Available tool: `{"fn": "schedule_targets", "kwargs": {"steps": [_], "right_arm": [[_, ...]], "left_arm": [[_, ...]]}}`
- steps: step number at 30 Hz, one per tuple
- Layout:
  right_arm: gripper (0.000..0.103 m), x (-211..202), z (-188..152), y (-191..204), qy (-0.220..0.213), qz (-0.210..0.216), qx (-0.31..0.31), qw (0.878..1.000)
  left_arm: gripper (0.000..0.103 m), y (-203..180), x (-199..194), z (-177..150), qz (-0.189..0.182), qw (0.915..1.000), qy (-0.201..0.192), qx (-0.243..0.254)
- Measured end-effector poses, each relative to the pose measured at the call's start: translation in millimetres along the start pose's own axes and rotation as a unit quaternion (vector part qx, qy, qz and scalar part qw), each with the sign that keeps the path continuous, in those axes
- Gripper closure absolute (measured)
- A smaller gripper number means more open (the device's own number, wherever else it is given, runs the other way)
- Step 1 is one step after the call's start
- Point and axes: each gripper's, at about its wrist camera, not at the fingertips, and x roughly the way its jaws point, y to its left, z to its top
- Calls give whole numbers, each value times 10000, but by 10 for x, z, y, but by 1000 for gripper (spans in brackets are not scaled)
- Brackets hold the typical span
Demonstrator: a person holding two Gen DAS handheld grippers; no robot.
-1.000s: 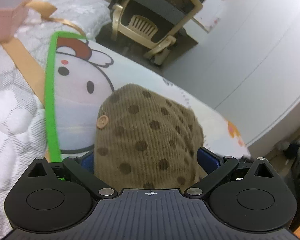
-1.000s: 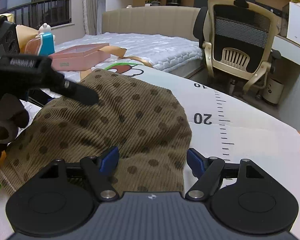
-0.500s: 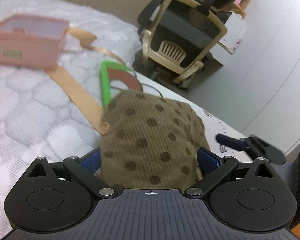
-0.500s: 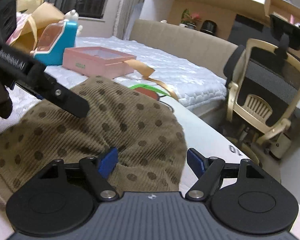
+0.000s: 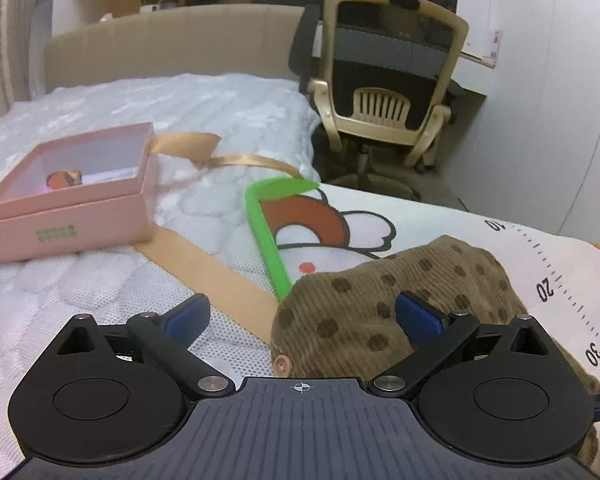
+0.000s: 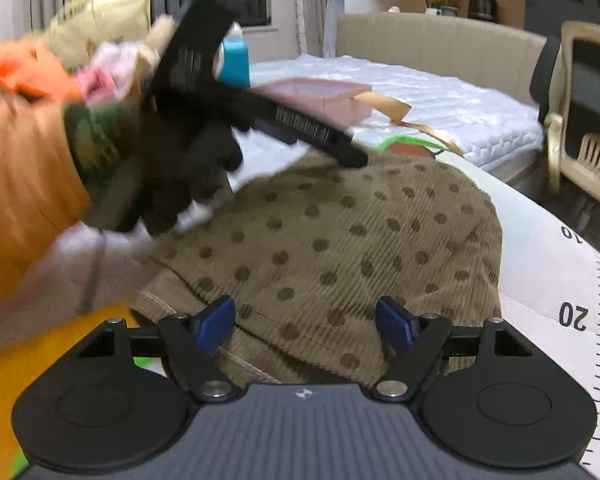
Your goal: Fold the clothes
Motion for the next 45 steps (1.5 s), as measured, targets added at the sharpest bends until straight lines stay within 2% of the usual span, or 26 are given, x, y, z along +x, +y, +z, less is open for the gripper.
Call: {"fn": "schedule_targets", "kwargs": {"steps": [3,7,9,11,12,14,19,23,27,31,35,37,40,45], "right_arm": [[25,-214,210,-229,-326,-100,191,9992],[24,-52,569,-704,-675,-807,945,9900],[24,274,689,-907,-613,-1281,1108,9836],[23,635,675,-1035,-200,-1700,1040,9797],[22,758,619,-1113,-14,-1823,1004,9781],[15,860,502,-1159,-19,-1939,950,9764],[15,739,363,-1258,2,-1972,1041,9748],[15,761,350,-1272,-28,-1954,1171,9737],[15,770,343,-1129,-8,-2085,877,9741],[15,681,267,-1079,29,-2053,813,9753],[15,458,158,-911,-46,-2062,730,9758],[15,298,89,-747,-223,-1948,598,9788],[15,77,-3,-528,-406,-1624,535,9844],[15,51,-205,-341,-100,-1538,420,9872]], "left_arm": [[1,24,4,-45,-68,10000,-41,25],[0,105,32,-91,-200,9996,-36,-172],[0,111,22,-98,-198,9996,-55,-172],[0,110,15,-98,-187,9997,-72,-161],[0,110,12,-97,-173,9997,-76,-174],[0,106,6,-89,-160,9997,-77,-194],[1,112,-109,-29,-325,9990,-166,-272],[0,158,-56,-32,-228,9994,-149,-234],[0,235,62,-50,-274,9992,-140,-256],[0,309,26,-67,-395,9979,-121,-509],[0,258,-232,-98,-273,9984,-326,-381],[0,283,-239,-109,-29,9988,-362,-317],[0,363,-111,-87,113,9983,-247,-515],[0,321,-79,-78,334,9980,-273,-452]]}}
